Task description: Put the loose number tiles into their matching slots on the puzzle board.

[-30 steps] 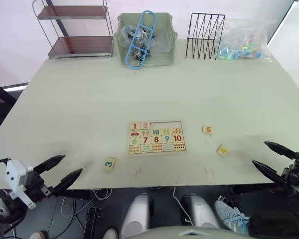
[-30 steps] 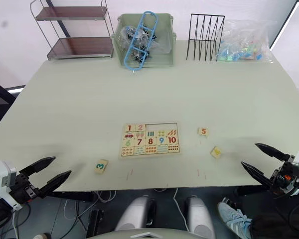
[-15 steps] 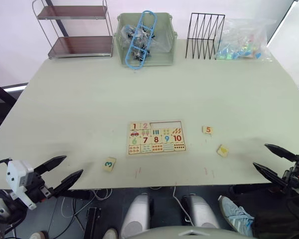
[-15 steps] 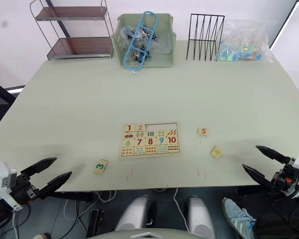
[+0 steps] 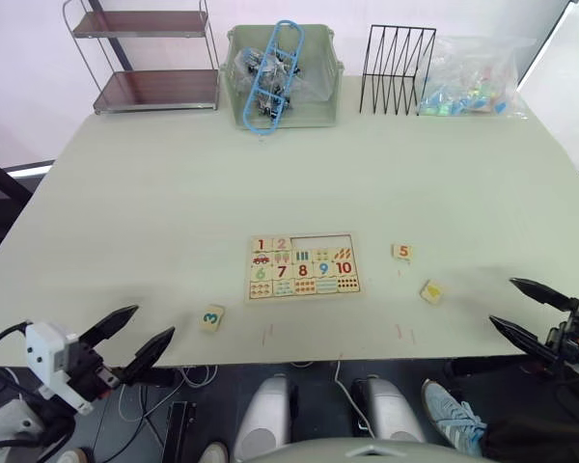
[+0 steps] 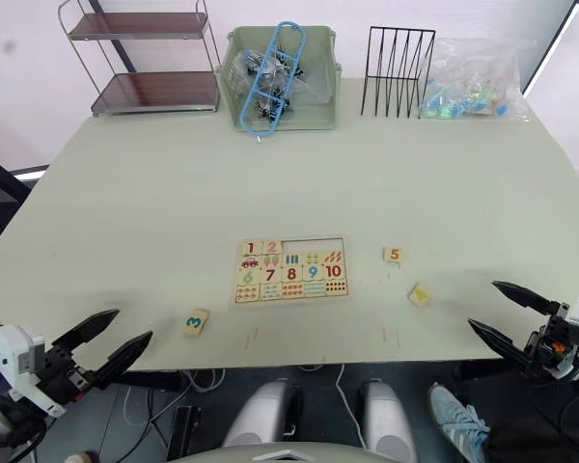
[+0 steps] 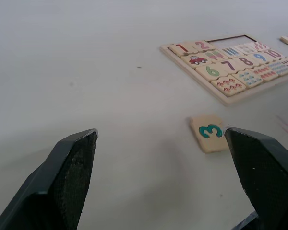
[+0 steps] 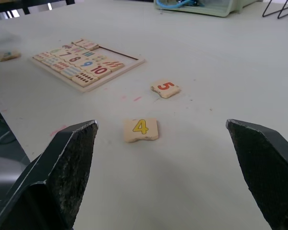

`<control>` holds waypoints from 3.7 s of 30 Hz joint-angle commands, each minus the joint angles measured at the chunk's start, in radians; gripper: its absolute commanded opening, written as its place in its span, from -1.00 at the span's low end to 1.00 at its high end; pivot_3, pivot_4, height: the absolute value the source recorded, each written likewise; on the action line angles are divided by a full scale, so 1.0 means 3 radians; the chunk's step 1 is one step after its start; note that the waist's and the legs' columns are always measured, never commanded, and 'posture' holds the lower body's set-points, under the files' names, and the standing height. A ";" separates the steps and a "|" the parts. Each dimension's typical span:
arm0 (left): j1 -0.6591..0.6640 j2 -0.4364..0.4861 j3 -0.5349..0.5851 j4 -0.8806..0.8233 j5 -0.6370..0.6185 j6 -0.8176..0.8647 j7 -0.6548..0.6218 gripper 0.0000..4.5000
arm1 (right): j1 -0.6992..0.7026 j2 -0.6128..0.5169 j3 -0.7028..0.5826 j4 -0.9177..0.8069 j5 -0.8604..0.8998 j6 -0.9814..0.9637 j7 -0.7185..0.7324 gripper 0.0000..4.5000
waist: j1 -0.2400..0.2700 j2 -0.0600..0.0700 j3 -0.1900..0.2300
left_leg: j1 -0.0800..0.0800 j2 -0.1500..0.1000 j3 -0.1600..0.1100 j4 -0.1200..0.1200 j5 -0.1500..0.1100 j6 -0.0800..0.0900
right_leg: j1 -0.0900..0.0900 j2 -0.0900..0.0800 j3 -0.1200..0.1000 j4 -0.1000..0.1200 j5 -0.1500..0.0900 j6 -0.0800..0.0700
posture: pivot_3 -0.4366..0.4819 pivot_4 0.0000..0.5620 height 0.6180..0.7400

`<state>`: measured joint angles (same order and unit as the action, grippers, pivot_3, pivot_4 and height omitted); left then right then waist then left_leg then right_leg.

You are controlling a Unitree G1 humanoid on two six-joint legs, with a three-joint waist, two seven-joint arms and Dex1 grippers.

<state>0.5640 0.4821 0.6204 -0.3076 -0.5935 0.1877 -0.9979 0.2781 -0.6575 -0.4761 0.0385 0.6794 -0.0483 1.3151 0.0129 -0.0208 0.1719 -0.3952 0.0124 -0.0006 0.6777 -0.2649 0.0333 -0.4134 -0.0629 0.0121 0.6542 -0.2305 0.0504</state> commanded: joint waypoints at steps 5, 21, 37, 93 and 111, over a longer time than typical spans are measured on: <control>0.0199 -0.0317 -0.0122 -0.0663 -0.0196 0.0245 0.0621 0.98 | -0.0148 -0.0289 -0.0012 -0.0133 0.0150 0.0066 0.0537 1.00 | 0.0001 -0.0001 0.0001 | -0.0001 -0.0001 0.0001 0.0000 -0.0001 0.0001 | 0.0001 0.0003 -0.0001 -0.0005 -0.0002 0.0004 | -0.05 -0.47 1.00; 0.0541 -0.0987 -0.1257 -0.1623 0.0655 0.0632 0.2207 0.98 | -0.0031 -0.0677 0.0326 -0.0104 0.0621 -0.0287 0.0998 1.00 | -0.0001 -0.0004 0.0003 | -0.0002 -0.0004 0.0000 0.0000 -0.0002 0.0003 | 0.0005 0.0013 0.0001 -0.0013 -0.0003 0.0009 | -0.05 -0.47 1.00; 0.0436 -0.0697 -0.1613 -0.1564 0.1189 0.0982 0.2503 0.98 | -0.0136 -0.0615 0.0342 0.0019 0.0649 -0.0331 0.0998 1.00 | 0.0002 0.0012 -0.0007 | -0.0002 -0.0003 -0.0001 0.0000 -0.0002 0.0003 | 0.0005 0.0015 0.0001 -0.0013 -0.0004 0.0010 | -0.05 -0.47 1.00; -0.4379 0.0990 -0.2784 0.1553 0.1029 0.0444 -0.1137 -0.59 | 0.0316 0.0393 0.0072 -0.0973 0.0231 -0.0390 -0.0032 1.00 | -0.0008 0.0034 -0.0021 | -0.0002 -0.0014 -0.0002 0.0000 -0.0001 0.0003 | 0.0004 0.0038 0.0015 -0.0006 0.0008 0.0001 | -0.05 -0.47 1.00; -0.5132 0.0465 -0.3394 0.2437 0.1888 0.0344 -0.1345 -0.59 | 0.0375 0.0560 0.0209 -0.1255 0.0038 -0.0545 -0.0394 1.00 | -0.0003 0.0031 -0.0019 | -0.0007 -0.0016 -0.0010 0.0002 -0.0001 0.0004 | 0.0004 0.0044 0.0020 -0.0003 0.0012 0.0010 | -0.05 -0.47 1.00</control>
<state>-0.9528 0.6263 -0.3957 0.4189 -0.0531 0.3139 -1.4009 0.3843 -0.4878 -0.4009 -0.3025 0.6849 -0.2026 1.2159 0.0119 -0.0115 0.1663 -0.3975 0.0076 -0.0038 0.6783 -0.2651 0.0344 -0.4123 -0.0496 0.0185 0.6533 -0.2270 0.0534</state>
